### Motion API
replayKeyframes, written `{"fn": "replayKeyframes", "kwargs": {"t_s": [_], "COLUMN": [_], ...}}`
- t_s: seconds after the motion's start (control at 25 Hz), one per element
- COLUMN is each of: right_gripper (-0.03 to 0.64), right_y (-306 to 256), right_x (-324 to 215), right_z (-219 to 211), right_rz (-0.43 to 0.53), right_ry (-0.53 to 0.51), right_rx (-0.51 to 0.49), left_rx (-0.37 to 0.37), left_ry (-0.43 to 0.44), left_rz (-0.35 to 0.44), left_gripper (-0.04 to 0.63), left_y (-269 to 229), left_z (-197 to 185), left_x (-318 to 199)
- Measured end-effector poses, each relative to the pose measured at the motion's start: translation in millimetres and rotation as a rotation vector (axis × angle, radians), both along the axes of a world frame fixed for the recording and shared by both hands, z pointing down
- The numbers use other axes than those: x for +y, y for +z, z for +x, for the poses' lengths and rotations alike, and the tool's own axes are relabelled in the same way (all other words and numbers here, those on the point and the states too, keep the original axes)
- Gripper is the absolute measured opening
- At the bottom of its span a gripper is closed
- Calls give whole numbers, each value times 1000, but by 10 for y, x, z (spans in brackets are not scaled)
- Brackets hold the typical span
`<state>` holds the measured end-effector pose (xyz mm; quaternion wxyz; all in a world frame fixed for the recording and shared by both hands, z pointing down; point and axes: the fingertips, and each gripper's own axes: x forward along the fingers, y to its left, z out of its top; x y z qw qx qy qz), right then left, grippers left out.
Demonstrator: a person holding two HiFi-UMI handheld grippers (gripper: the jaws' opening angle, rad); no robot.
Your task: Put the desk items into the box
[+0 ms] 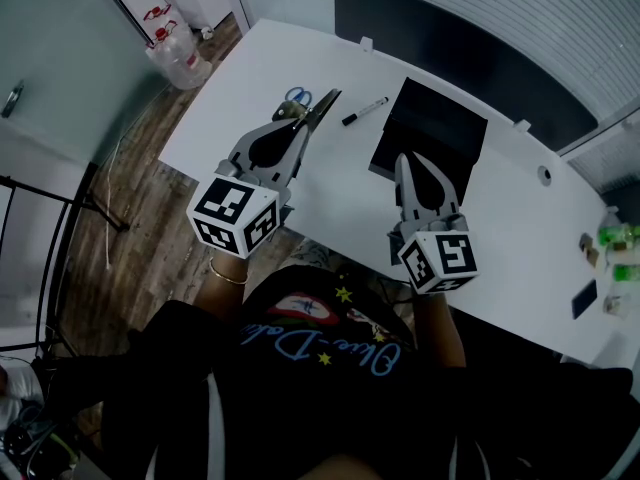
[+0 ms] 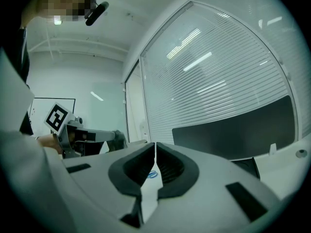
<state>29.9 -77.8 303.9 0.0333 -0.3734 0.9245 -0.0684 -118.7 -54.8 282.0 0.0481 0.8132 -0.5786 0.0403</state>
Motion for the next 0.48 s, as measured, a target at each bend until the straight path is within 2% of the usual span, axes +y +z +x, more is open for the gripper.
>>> {"fn": "replayKeyframes", "kwargs": {"t_s": [0.48], "right_gripper": [11], "right_y": [10], "right_x": [31], "right_z": [178], "right_rz": [-2], "right_ry": [47], "right_rx": [2], "left_rx": [-4], "left_ry": [42], "left_rz": [-2], "left_gripper": [15], "left_y": [26], "left_z": [132], "left_x": [-23]}}
